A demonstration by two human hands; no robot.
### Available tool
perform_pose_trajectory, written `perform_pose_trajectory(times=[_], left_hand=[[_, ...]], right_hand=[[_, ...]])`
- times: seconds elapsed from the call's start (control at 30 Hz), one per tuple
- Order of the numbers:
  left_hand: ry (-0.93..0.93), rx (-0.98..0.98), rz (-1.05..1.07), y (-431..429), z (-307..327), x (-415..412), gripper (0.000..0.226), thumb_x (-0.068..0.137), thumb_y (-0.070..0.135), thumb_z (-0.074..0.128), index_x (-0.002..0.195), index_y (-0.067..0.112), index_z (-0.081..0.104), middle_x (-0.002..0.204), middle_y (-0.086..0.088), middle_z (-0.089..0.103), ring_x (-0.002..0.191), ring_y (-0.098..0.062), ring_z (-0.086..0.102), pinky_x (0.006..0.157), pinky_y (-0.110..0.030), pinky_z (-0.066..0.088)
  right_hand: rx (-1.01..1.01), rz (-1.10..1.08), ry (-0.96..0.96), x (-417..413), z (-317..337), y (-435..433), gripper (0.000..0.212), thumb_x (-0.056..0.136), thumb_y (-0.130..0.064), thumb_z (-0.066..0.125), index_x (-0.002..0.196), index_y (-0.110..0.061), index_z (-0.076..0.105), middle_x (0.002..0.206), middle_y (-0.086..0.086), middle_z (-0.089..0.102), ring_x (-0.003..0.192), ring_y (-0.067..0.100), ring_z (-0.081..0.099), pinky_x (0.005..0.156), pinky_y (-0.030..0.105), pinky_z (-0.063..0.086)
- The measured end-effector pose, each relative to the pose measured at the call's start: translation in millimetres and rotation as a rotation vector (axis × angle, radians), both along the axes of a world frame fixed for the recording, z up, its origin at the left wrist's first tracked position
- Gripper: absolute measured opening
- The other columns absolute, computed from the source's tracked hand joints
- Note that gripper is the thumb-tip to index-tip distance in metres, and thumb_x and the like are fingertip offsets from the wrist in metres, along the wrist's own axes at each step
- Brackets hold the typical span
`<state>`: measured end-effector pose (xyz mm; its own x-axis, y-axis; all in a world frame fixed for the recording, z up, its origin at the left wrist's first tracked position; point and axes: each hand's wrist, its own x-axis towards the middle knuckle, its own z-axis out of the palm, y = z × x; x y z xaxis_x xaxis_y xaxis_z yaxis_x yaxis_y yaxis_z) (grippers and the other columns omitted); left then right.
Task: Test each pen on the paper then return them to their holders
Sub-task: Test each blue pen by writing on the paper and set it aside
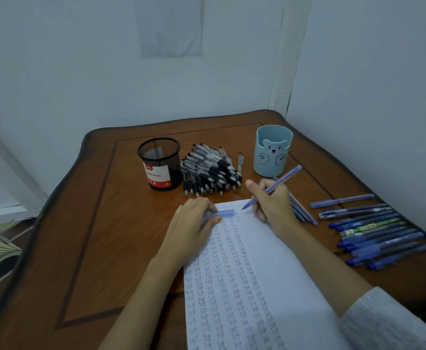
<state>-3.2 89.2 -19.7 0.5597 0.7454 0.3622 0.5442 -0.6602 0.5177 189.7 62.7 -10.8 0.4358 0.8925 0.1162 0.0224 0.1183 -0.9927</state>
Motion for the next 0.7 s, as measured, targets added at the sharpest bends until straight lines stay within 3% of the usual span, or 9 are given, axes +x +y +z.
perform_pose_trajectory(times=[0.07,0.17,0.37,0.53,0.7], left_hand=[[-0.008,-0.008,0.000,1,0,0,0.008,0.092,0.028,0.060,0.097,0.023,0.057,0.100,0.012,0.059,0.098,-0.007,0.051,0.088,-0.035,0.041],[-0.074,-0.058,0.005,0,1,0,0.007,0.093,0.028,0.059,0.097,0.024,0.058,0.100,0.014,0.060,0.097,-0.005,0.053,0.089,-0.036,0.042],[-0.209,-0.065,0.040,1,3,0,0.012,0.093,0.032,0.056,0.098,0.022,0.059,0.096,0.015,0.060,0.095,-0.001,0.055,0.082,-0.027,0.047],[-0.236,-0.080,0.024,-1,4,1,0.026,0.088,0.045,0.048,0.100,0.024,0.059,0.096,0.019,0.059,0.095,0.002,0.054,0.080,-0.016,0.043],[-0.257,-0.072,0.028,-1,3,1,0.019,0.090,0.041,0.051,0.100,0.027,0.057,0.095,0.019,0.060,0.095,-0.001,0.056,0.078,-0.014,0.044]], right_hand=[[-0.024,-0.018,0.051,-1,6,0,0.042,0.092,-0.029,0.063,0.063,-0.008,0.041,0.040,0.004,0.044,0.028,0.012,0.032,0.034,0.017,0.026],[-0.059,0.001,0.063,-4,10,-2,0.044,0.092,-0.039,0.060,0.063,-0.008,0.046,0.043,0.004,0.046,0.031,0.010,0.037,0.034,0.016,0.028],[-0.066,0.184,0.459,-2,18,-8,0.040,0.102,-0.027,0.037,0.070,-0.008,0.052,0.051,0.011,0.056,0.034,0.014,0.043,0.033,0.016,0.029],[-0.081,0.272,0.436,-6,17,-7,0.028,0.102,-0.021,0.037,0.078,-0.008,0.046,0.056,0.013,0.059,0.039,0.017,0.047,0.035,0.020,0.033],[-0.061,0.396,0.339,-9,15,-11,0.020,0.096,-0.020,0.053,0.084,-0.005,0.049,0.070,0.015,0.064,0.050,0.018,0.056,0.044,0.021,0.044]])
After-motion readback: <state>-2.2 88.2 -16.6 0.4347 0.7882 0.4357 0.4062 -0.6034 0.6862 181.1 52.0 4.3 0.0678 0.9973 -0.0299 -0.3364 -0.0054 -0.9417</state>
